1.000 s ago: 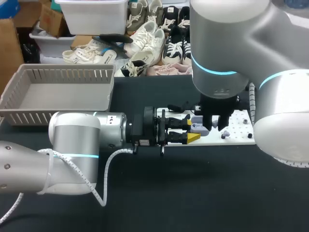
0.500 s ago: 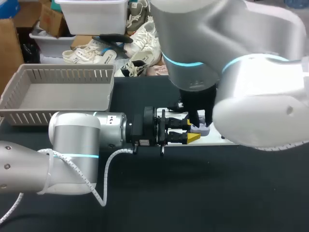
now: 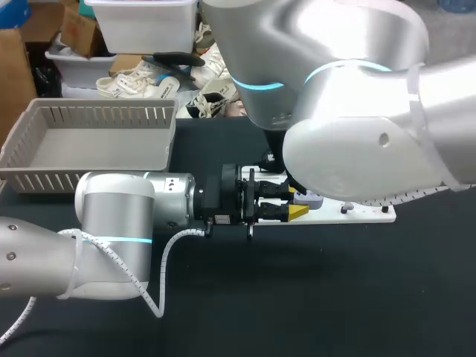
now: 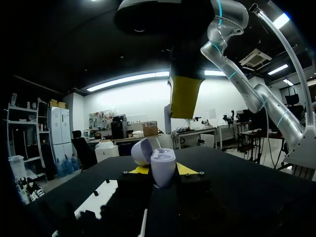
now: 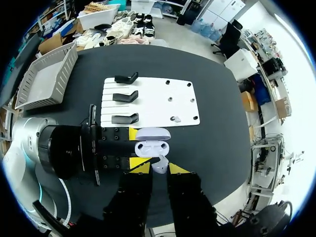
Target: Pick up each earbud case from the left stands, insert the matching earbuds, close the lid, and place the case in the box.
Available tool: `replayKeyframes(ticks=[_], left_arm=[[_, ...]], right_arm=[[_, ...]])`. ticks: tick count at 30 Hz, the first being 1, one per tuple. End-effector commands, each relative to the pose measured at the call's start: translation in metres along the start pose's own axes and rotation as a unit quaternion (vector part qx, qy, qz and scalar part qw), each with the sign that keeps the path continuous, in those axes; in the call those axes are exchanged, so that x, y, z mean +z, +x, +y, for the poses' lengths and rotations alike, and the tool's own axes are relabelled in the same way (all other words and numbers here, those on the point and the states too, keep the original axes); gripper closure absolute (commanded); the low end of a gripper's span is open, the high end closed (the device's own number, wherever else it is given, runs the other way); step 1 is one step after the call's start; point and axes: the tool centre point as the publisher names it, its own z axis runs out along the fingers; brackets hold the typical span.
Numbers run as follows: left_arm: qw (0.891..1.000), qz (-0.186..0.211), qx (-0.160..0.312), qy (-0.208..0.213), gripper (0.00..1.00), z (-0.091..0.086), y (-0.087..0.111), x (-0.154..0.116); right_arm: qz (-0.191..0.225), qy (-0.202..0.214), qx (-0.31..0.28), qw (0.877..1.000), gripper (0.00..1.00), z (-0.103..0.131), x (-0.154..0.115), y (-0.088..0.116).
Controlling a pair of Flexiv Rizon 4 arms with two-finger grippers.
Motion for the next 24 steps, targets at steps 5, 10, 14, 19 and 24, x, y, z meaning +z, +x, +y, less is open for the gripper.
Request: replayKeyframes(ticks=[5,10,14,19,24], left_arm=[[1.000,0.000,0.001,-0.002,1.00,-0.0010,0.0001,0.0002],[1.000,0.000,0.001,-0.002,1.00,-0.0010,0.0001,0.0002],[1.000,0.000,0.001,-0.002,1.00,-0.0010,0.0001,0.0002],[1.000,0.000,0.001,-0.002,1.00,-0.0010,0.0001,0.0002],[1.000,0.000,0.001,-0.002,1.00,-0.0010,0.0001,0.0002]], right_arm=[[-0.001,-0.002,0.006,1.000,1.00,-0.0037,0.0060,-0.0012],[0.003,-0.005,0.006,1.000,1.00,-0.0040,0.0082,-0.0013],[0.005,-0.007,0.006,1.000,1.00,-0.0033,0.0090,-0.0014],[0.006,-0.008,0.003,1.000,1.00,-0.0018,0.0090,-0.0013],[0.010,-0.008,0.003,1.000,1.00,-0.0003,0.0125,-0.0004]])
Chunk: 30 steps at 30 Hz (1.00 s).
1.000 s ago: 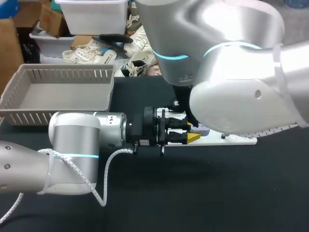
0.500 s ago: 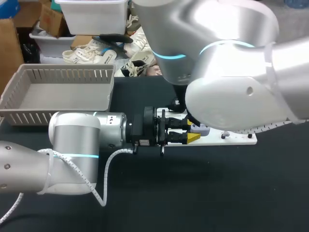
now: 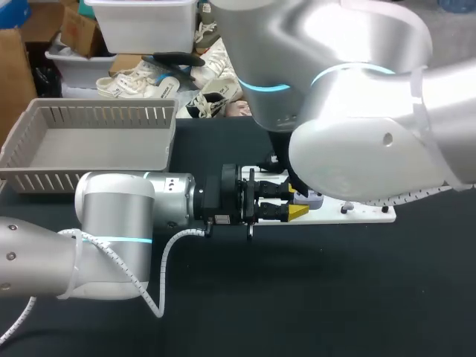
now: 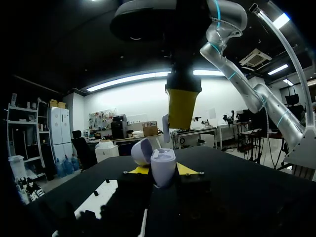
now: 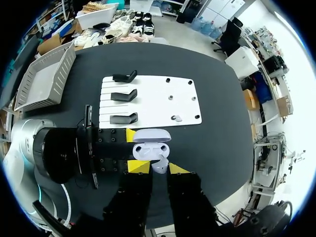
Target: Pick up each earbud case from the left stands, insert the matching earbuds, close the lid, and place the case in the box.
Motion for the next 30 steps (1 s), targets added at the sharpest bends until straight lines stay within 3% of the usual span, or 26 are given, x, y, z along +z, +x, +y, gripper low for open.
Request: replayKeyframes(ticks=[1,30], left_arm=[[1.000,0.000,0.001,-0.002,1.00,-0.0010,0.0001,0.0002],[1.000,0.000,0.001,-0.002,1.00,-0.0010,0.0001,0.0002]], right_arm=[[0.002,-0.001,0.000,1.000,1.00,0.0000,0.0031,-0.0001],[0.008,-0.004,0.001,1.000,1.00,0.0006,0.0123,-0.0073]])
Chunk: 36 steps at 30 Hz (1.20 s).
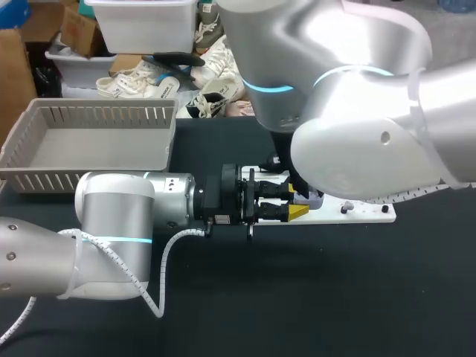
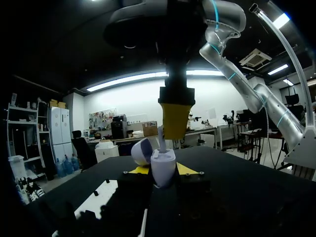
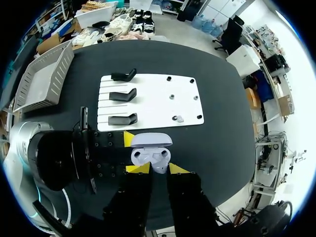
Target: Pick up each earbud case from the left stands, insert the matching earbuds, close the lid, and place the case in the box.
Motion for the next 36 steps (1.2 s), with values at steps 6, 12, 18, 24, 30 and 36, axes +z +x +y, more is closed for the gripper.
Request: replayKeyframes(ticks=[6,12,18,24,30,36], left_arm=[[1.000,0.000,0.001,-0.002,1.00,-0.0010,0.0001,0.0002],[1.000,0.000,0.001,-0.002,1.00,-0.0010,0.0001,0.0002],[1.000,0.000,0.001,-0.002,1.00,-0.0010,0.0001,0.0002],[1.000,0.000,0.001,-0.002,1.00,-0.0010,0.0001,0.0002],[1.000,0.000,0.001,-0.002,1.00,-0.0010,0.0001,0.0002],[1.000,0.000,0.001,-0.002,1.00,-0.0010,0.0001,0.0002]], right_arm=[[0.001,0.002,0.000,1.000,1.00,0.0003,0.0024,-0.0032],[0.002,0.002,0.002,1.000,1.00,-0.0011,0.0034,-0.0048],[0.004,0.003,0.003,1.000,1.00,-0.0021,0.0048,-0.0052],[0.003,0.004,0.001,1.000,1.00,-0.0020,0.0043,-0.0054],[0.006,0.005,0.001,1.000,1.00,-0.0017,0.0060,-0.0049],[0.007,0.005,0.001,1.000,1.00,-0.0020,0.0072,-0.0041]])
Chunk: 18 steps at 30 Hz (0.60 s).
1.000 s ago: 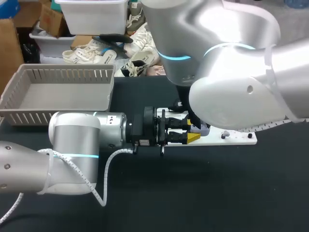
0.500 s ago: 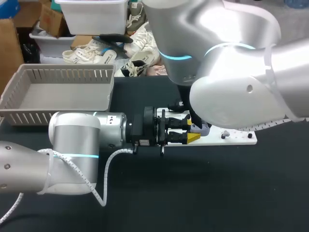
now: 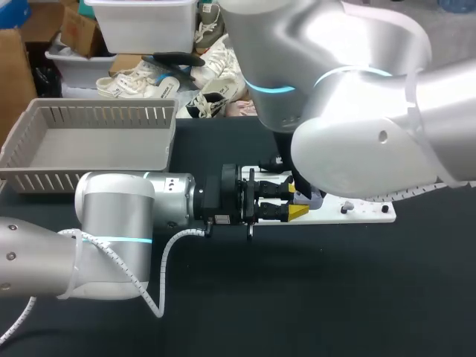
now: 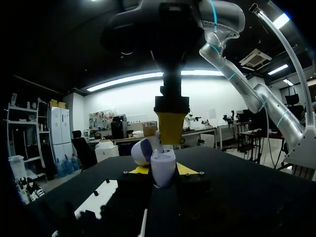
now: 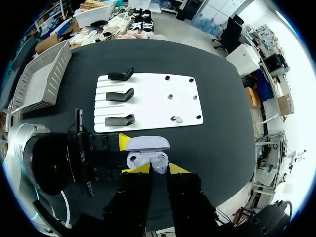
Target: Pick up each earbud case from the left stands, insert the matching earbuds, close the lid, and place the case in the box.
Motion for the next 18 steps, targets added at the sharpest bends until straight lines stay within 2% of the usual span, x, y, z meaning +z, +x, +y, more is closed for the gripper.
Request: replayKeyframes(ticks=[1,18], left_arm=[[1.000,0.000,0.001,-0.002,1.00,-0.0010,0.0000,0.0003],[1.000,0.000,0.001,-0.002,1.00,-0.0010,0.0000,0.0003]], right_arm=[[0.002,0.000,0.000,1.000,1.00,0.0012,0.0003,-0.0014],[0.007,-0.001,0.000,1.000,1.00,0.0019,0.0061,0.0011]])
